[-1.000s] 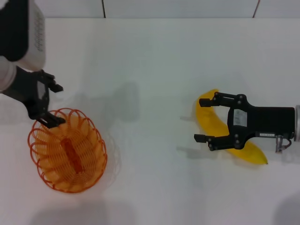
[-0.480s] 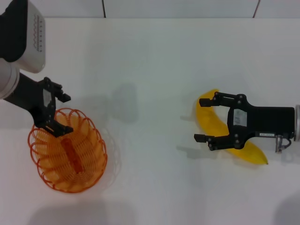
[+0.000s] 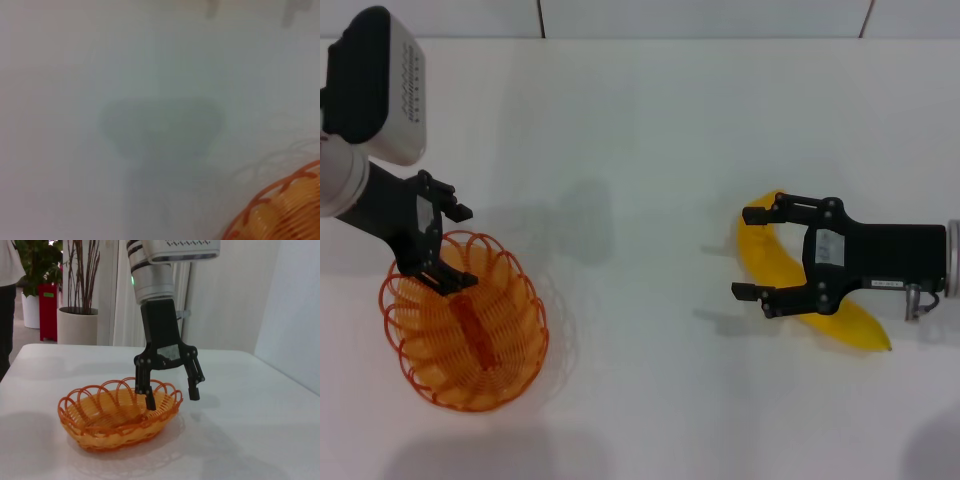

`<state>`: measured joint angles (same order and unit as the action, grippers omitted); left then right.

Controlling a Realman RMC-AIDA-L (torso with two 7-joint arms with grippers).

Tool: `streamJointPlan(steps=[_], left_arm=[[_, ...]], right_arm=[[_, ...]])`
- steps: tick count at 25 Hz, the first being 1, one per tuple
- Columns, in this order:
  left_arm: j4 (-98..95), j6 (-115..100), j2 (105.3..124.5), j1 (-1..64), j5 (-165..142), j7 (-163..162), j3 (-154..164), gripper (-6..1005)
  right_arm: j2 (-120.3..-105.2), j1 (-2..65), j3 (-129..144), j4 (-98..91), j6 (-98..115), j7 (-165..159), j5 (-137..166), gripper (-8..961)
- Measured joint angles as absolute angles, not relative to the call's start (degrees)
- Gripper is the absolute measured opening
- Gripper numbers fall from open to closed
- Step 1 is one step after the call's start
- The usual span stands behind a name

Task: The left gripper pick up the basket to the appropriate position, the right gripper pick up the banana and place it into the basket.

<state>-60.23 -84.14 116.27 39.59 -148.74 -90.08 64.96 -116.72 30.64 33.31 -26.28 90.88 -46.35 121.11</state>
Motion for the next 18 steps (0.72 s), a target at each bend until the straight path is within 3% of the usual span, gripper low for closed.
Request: streamJointPlan(steps=[12, 18], left_arm=[[-57.9, -83.1, 116.43, 41.3, -149.6, -90.9, 67.5, 754], [-57.9, -82.0, 116.38, 41.6, -149.9, -93.7, 68.5, 558]], right_arm=[[-116.72, 30.8, 33.3, -26.3, 90.9, -46.9, 121.1, 882], [-116.72, 30.8, 33.3, -26.3, 90.9, -46.9, 121.1, 883]])
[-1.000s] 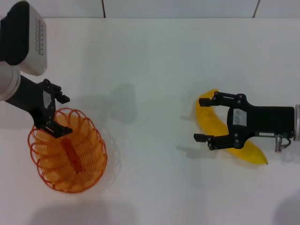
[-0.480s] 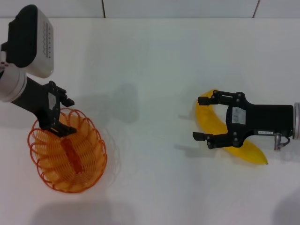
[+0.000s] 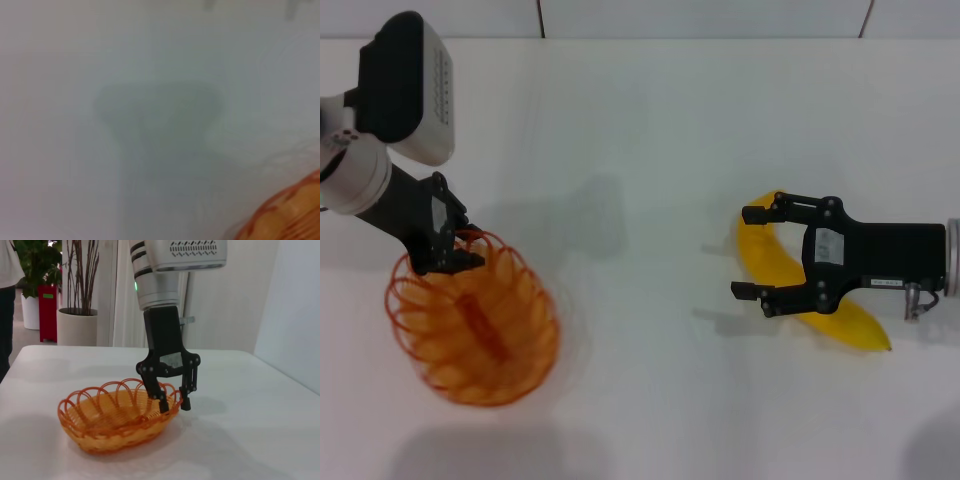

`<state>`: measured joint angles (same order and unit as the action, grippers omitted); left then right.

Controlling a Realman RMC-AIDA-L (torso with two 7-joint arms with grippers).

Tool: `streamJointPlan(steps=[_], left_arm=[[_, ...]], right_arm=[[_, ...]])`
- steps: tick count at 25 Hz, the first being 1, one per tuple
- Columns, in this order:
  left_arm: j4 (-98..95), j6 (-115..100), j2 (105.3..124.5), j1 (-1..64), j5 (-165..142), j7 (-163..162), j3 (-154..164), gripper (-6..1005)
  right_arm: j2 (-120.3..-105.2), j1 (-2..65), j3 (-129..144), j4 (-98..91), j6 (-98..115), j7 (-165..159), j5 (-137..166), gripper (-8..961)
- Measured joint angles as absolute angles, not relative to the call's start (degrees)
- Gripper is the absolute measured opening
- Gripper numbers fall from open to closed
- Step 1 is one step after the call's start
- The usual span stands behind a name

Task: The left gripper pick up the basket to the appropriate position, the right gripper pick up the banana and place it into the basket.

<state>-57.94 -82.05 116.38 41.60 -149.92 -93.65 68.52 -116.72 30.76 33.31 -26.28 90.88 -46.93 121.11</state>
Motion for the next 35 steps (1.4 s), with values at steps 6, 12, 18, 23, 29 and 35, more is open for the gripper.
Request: streamJointPlan(steps=[6, 12, 18, 23, 29, 35], left_arm=[[-58.3, -82.0, 116.31, 41.7, -150.4, -94.4, 68.4, 242], [-58.3, -82.3, 116.2, 41.7, -150.4, -94.5, 68.5, 148], [-59.4, -84.4, 116.05, 41.6, -150.6, -94.5, 68.6, 107], [-67.2, -90.4, 115.98, 38.5, -148.7, -94.5, 67.0, 94], [-76.4, -94.0, 116.27, 34.0, -143.9, -98.1, 62.9, 79], [-78.3, -92.2, 116.48, 32.1, -141.6, -106.8, 62.7, 69]], right_arm=[[-116.72, 30.4, 33.3, -26.3, 90.9, -46.9, 121.1, 882], [-116.72, 30.3, 33.3, -26.3, 90.9, -46.9, 121.1, 882], [-116.69, 30.0, 33.3, -26.3, 90.9, -46.9, 121.1, 883], [-116.6, 29.3, 33.0, -26.3, 90.9, -47.0, 121.1, 883], [-116.55, 28.6, 32.8, -26.5, 90.9, -47.0, 120.8, 882], [-116.54, 28.5, 32.6, -26.4, 90.9, -47.0, 120.5, 883]])
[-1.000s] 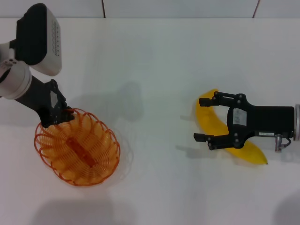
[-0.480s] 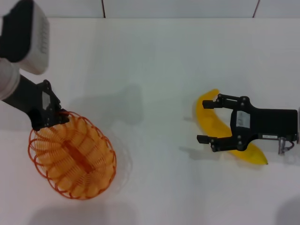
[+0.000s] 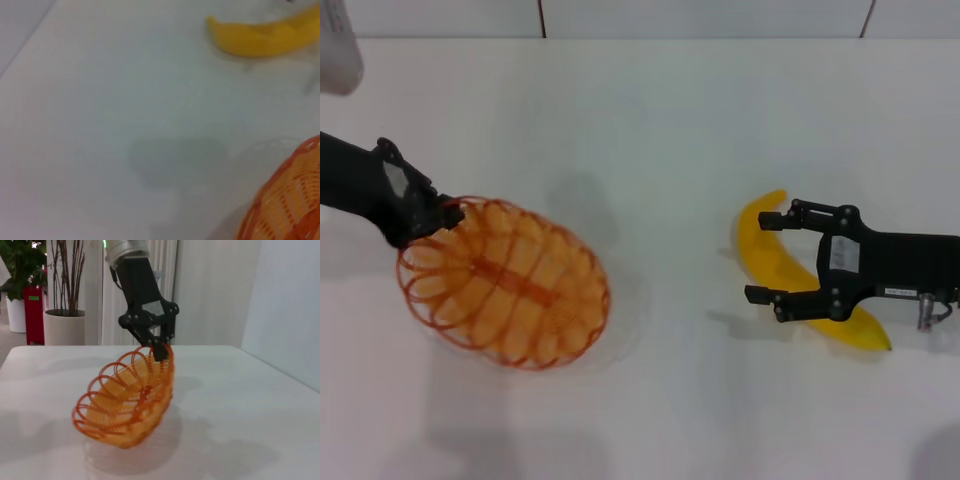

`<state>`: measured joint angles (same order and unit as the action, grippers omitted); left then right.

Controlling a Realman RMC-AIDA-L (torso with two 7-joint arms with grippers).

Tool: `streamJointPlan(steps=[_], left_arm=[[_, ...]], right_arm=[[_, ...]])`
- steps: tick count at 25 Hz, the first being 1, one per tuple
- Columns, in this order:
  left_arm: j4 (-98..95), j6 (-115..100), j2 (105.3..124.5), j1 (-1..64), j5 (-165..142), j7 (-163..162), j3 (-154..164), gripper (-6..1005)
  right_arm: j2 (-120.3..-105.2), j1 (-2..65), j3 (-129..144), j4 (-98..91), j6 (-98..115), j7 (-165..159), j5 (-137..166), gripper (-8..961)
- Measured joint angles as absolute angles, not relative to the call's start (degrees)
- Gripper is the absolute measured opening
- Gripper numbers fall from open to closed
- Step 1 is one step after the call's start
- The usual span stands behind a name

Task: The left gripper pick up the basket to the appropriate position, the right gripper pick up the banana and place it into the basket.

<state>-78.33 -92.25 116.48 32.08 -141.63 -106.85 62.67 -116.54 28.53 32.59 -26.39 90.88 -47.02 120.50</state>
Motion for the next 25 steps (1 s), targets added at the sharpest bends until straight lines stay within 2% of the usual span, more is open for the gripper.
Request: streamJointPlan(steps=[5, 10, 19, 25], left_arm=[[-72.5, -87.2, 116.73, 32.7, -139.5, -118.6, 64.2, 68], [-62.1, -81.0, 116.79, 36.1, -136.1, -127.2, 64.8, 67], [-46.9, -79.1, 116.56, 42.9, -132.9, -129.1, 65.0, 80], [-43.8, -78.1, 116.39, 43.4, -134.1, -129.6, 64.2, 95]], right_arm=[[-116.66, 29.2, 32.6, -26.3, 90.9, -47.0, 120.5, 882], [-116.72, 29.6, 32.6, -26.3, 90.9, -47.0, 120.5, 882], [-116.72, 30.9, 32.6, -26.3, 90.9, -47.0, 120.5, 882], [-116.74, 31.5, 32.6, -26.3, 90.9, -47.0, 120.5, 882]])
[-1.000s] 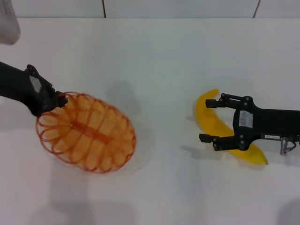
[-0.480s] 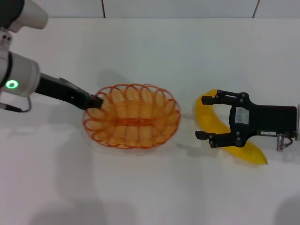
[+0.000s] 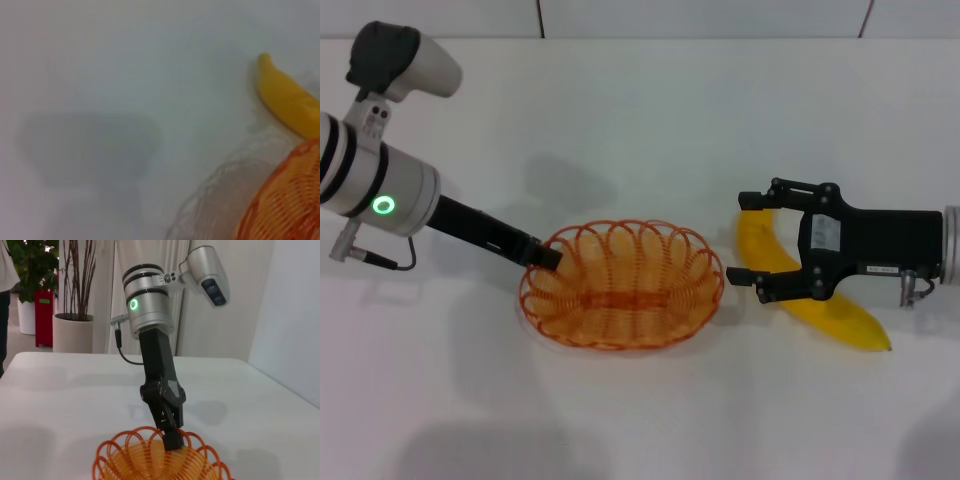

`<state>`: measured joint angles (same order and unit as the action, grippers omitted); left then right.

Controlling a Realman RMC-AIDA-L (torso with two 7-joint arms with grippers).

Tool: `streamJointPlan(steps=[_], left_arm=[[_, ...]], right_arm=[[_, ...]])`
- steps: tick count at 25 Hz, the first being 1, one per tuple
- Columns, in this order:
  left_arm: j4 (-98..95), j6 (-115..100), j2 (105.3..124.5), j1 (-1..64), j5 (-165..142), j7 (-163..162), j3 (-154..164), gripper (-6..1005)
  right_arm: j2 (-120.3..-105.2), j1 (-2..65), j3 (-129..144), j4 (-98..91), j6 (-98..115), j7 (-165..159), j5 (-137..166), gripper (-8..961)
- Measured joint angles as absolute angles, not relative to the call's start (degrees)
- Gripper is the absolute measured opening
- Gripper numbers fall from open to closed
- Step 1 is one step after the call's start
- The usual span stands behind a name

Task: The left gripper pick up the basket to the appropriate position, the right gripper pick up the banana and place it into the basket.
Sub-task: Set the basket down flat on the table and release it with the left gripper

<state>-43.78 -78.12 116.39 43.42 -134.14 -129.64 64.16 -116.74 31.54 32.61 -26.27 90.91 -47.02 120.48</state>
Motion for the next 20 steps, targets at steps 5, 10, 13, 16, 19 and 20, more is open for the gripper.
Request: streamJointPlan(steps=[5, 10, 13, 16, 19, 20], left_arm=[[-43.7, -76.8, 116.29, 43.5, -134.2, -130.8, 64.1, 108], [-43.7, -76.8, 116.27, 44.4, -133.8, -131.6, 64.1, 121], [-43.6, -76.7, 116.27, 44.6, -133.8, -131.8, 64.1, 128], [-43.6, -76.6, 116.27, 44.6, -134.2, -131.8, 64.1, 136], [-43.2, -76.2, 116.27, 44.6, -134.5, -131.8, 64.1, 144], [-42.8, -76.1, 116.27, 44.7, -134.5, -131.8, 64.2, 146]], right_arm=[[-116.8, 31.7, 32.6, -26.3, 90.9, -47.0, 120.4, 883], [-116.81, 31.9, 32.6, -26.3, 90.9, -47.0, 120.4, 883], [-116.81, 32.0, 32.6, -26.3, 90.9, -47.0, 120.4, 883], [-116.81, 32.2, 32.6, -26.3, 90.9, -47.0, 120.4, 882], [-116.81, 32.5, 32.6, -26.1, 90.9, -47.0, 120.4, 882], [-116.81, 32.6, 32.6, -25.9, 90.9, -47.0, 120.4, 882]])
